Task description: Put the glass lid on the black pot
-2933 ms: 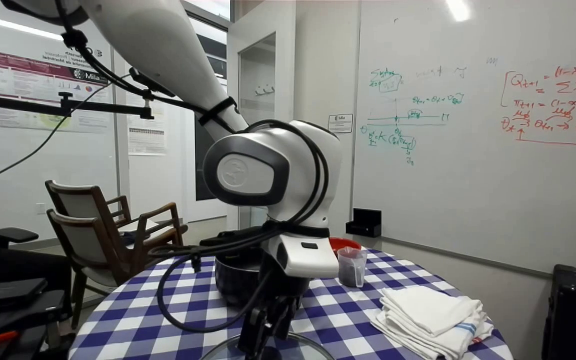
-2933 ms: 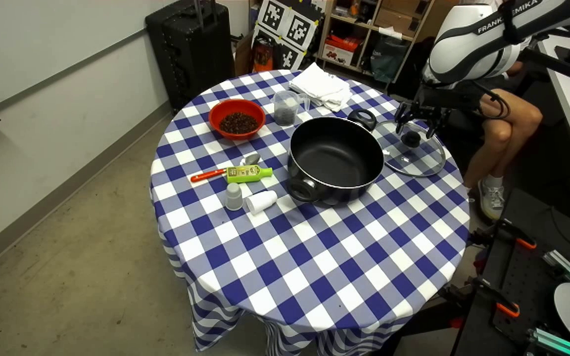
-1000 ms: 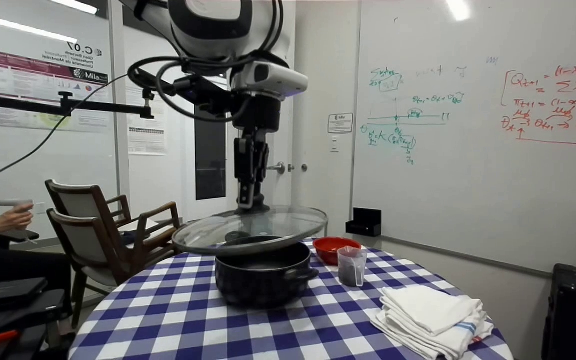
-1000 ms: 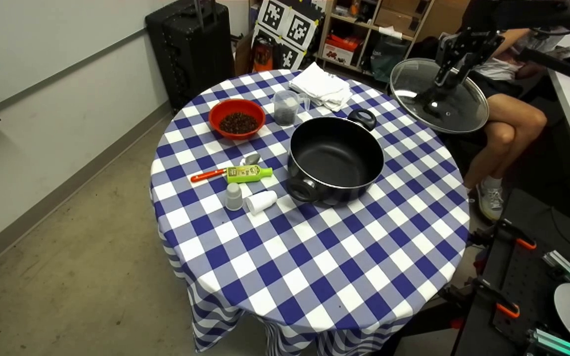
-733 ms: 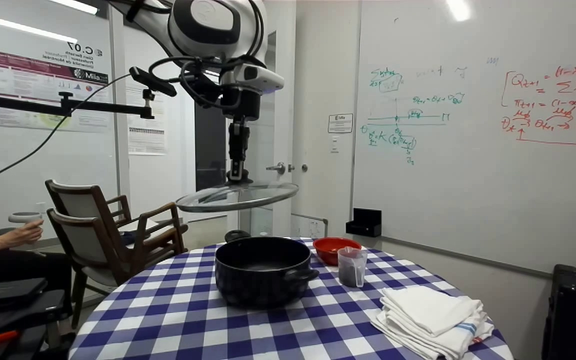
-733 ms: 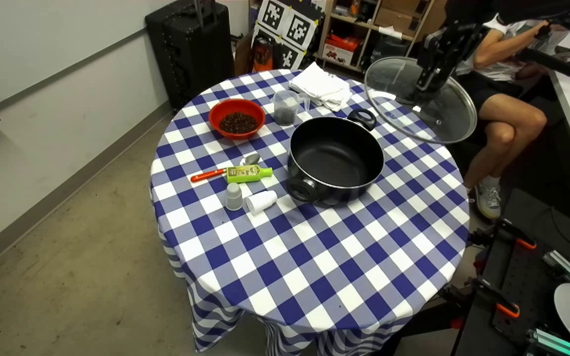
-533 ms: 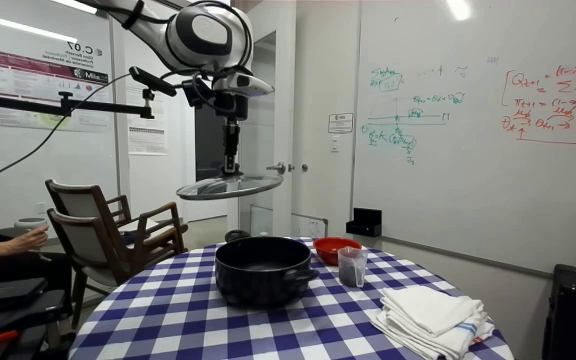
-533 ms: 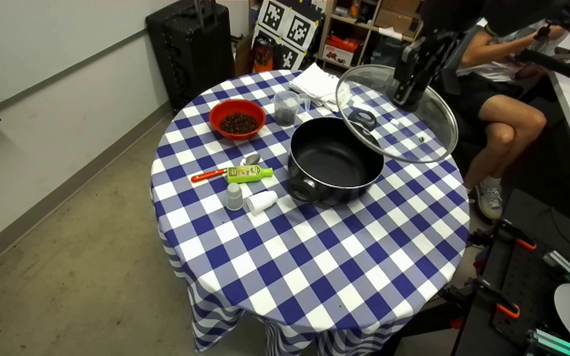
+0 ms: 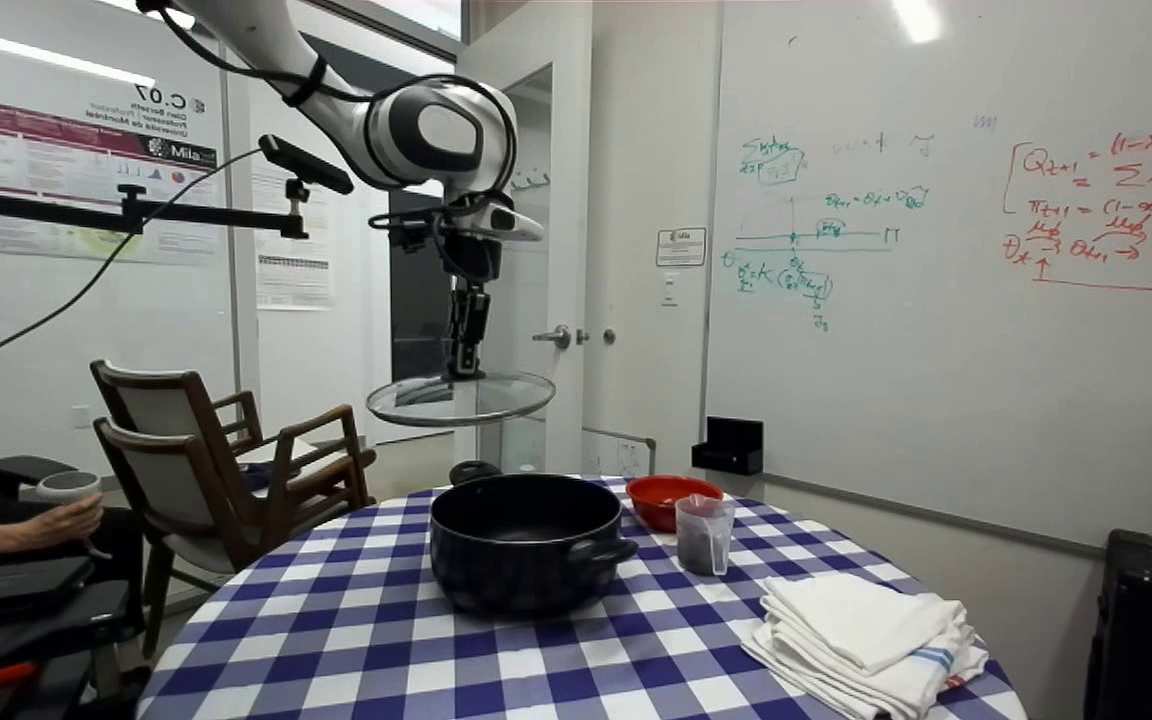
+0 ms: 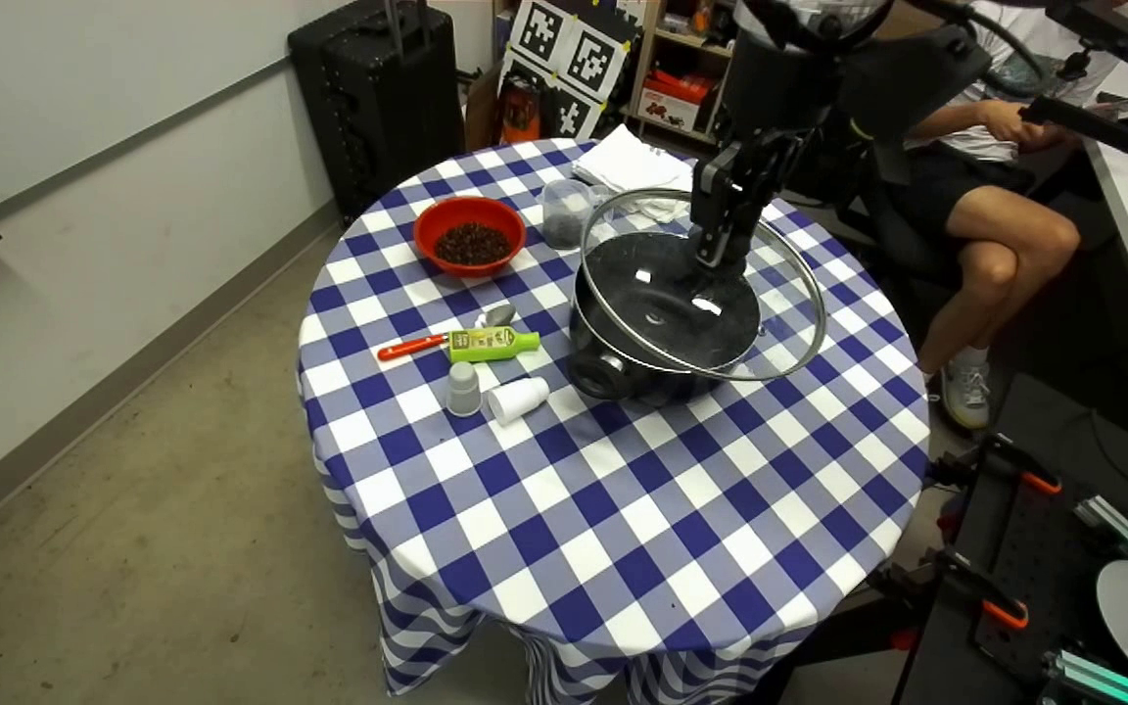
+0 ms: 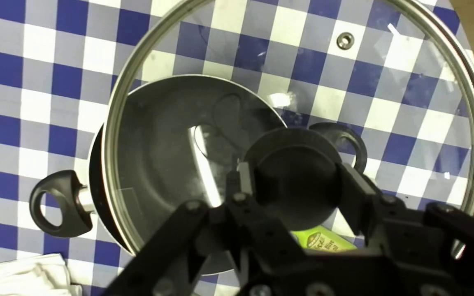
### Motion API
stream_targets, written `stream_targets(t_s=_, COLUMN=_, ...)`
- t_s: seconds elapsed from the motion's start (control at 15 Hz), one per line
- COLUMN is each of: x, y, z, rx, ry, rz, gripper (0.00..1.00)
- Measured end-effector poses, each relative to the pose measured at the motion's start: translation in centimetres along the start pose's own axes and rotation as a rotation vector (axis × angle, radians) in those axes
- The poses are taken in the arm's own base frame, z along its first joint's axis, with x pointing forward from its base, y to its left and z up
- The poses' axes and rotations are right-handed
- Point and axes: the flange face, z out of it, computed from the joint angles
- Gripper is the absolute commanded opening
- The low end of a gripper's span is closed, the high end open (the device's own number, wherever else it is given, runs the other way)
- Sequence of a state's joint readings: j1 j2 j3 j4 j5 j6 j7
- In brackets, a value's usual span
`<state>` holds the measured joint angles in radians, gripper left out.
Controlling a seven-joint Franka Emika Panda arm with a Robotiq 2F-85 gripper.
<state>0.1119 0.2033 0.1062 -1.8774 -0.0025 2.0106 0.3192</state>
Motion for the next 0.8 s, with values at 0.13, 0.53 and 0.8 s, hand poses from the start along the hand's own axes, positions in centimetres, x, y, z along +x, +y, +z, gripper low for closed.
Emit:
stream_targets(t_s=0.13, x=1.3, y=0.5, z=1.5, rx=0.023, ry=-0.02, rz=0.001, gripper=0.25)
stream_targets(t_s=0.53, x=5.1, y=3.5, z=5.2, rx=0.075, ry=-0.068, rz=0.033, gripper=0.25)
stream_targets(t_s=0.8, x=6.9, y=5.8, z=6.5, rx=0.082, ry=-0.076, rz=0.07, gripper=0.25)
